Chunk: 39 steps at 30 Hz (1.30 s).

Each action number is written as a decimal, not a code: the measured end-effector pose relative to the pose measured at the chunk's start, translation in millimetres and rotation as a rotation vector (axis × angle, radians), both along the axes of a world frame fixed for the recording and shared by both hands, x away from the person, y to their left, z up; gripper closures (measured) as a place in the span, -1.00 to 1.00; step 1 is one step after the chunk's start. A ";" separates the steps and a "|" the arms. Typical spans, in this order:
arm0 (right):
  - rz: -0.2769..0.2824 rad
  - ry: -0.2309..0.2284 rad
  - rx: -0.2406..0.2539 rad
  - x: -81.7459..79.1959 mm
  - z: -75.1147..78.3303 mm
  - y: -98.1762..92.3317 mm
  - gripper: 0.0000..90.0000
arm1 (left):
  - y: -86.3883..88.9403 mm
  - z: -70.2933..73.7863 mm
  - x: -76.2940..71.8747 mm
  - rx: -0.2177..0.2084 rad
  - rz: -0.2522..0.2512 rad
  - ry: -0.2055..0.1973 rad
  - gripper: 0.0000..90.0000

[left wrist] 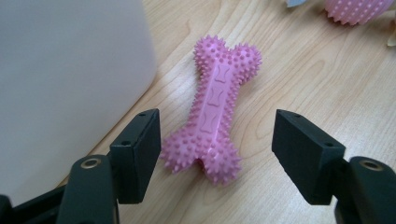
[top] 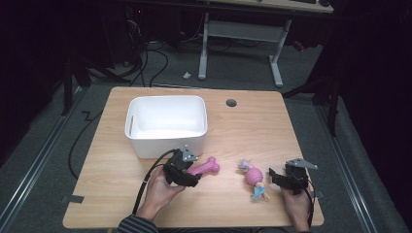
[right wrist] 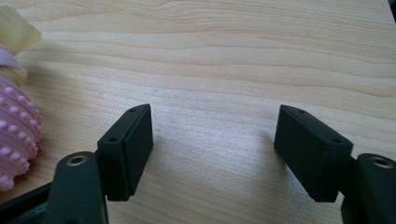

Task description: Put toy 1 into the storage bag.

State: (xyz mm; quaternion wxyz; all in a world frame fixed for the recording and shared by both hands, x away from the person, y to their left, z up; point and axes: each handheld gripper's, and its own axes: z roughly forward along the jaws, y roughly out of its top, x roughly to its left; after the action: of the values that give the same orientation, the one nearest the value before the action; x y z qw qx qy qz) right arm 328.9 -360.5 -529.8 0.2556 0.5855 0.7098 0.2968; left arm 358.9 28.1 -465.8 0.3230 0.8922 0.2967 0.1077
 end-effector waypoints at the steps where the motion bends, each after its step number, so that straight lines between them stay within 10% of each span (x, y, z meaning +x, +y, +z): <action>1: 0.000 0.000 0.000 0.0 0.0 0.0 -0.37 | -1.4 -0.6 0.8 0.007 -0.004 0.002 -0.27; 16: 0.004 0.000 -0.001 -0.1 0.0 0.1 -0.38 | -38.1 -12.2 19.9 0.058 -0.046 0.027 -0.16; 39: 0.002 0.003 -0.001 -0.2 0.1 0.2 -0.38 | -46.8 -36.8 35.4 0.113 -0.057 0.072 0.10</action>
State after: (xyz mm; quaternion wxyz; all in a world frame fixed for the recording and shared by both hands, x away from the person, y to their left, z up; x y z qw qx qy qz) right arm 328.7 -360.3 -529.7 0.2547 0.5850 0.7110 0.2958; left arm 394.3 -18.7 -502.6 0.2644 0.9204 0.2759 0.0829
